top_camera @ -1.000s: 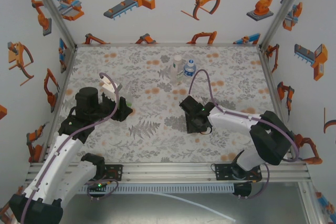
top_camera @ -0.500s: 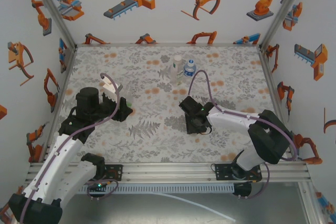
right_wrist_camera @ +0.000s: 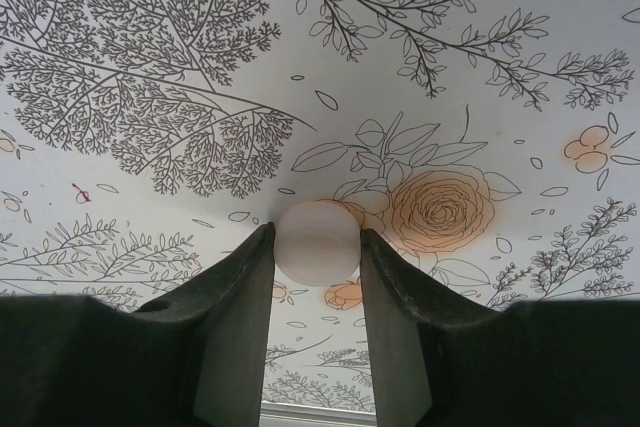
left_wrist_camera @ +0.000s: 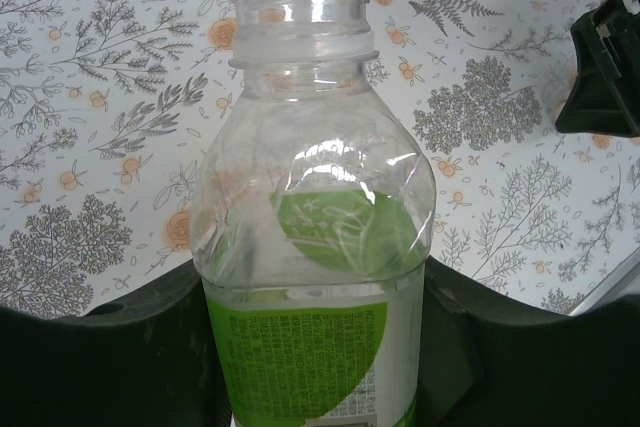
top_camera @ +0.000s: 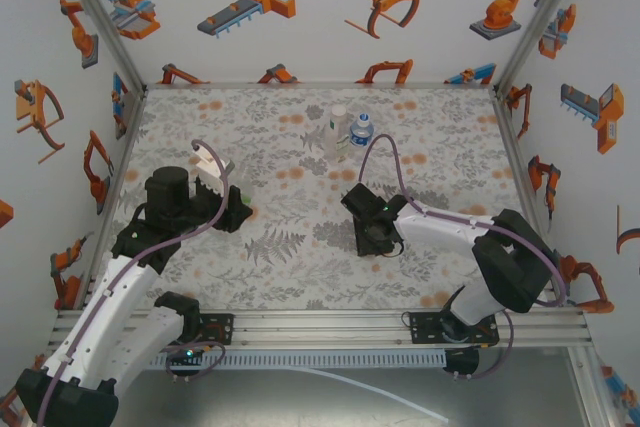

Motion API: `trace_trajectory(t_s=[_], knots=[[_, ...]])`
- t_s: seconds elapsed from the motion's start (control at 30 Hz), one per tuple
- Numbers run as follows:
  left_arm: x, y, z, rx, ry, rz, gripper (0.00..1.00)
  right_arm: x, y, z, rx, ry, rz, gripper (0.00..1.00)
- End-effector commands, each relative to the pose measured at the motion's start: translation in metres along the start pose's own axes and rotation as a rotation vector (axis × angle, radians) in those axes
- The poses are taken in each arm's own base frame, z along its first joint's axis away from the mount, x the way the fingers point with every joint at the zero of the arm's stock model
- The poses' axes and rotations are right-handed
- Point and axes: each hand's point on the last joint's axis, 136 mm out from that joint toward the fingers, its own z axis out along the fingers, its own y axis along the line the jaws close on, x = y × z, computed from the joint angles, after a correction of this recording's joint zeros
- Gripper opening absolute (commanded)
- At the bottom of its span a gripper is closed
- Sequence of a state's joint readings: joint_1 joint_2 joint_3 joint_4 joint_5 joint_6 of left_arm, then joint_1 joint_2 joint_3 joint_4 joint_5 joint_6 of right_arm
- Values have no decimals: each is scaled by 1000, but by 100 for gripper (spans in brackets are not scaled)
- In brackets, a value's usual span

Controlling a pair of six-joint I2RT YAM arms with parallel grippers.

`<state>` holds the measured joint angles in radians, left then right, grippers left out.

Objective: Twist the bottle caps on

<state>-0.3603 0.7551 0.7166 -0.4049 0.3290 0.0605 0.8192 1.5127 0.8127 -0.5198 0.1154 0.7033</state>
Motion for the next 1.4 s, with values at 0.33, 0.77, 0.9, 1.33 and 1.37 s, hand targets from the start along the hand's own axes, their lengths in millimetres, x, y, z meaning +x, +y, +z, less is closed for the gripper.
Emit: trace_trajectory(t_s=[0.33,0.77,0.9,1.33,1.37], knots=[[-1,-18,0,75,-20,75,8,-21,14,-41,-100,-91,-10,30],[-22,-72,-12,287,-75,284,6,-46,71,-187,-599,-513,-320,19],[-13,-107,-19,411,-57,493,3,-42,77,-232,-692,-633,-436,17],[13,-192,-23,650,50,847,0,14,108,-328,-1084,-823,-878,17],[13,-198,-23,662,54,853,0,16,109,-329,-1094,-832,-890,17]])
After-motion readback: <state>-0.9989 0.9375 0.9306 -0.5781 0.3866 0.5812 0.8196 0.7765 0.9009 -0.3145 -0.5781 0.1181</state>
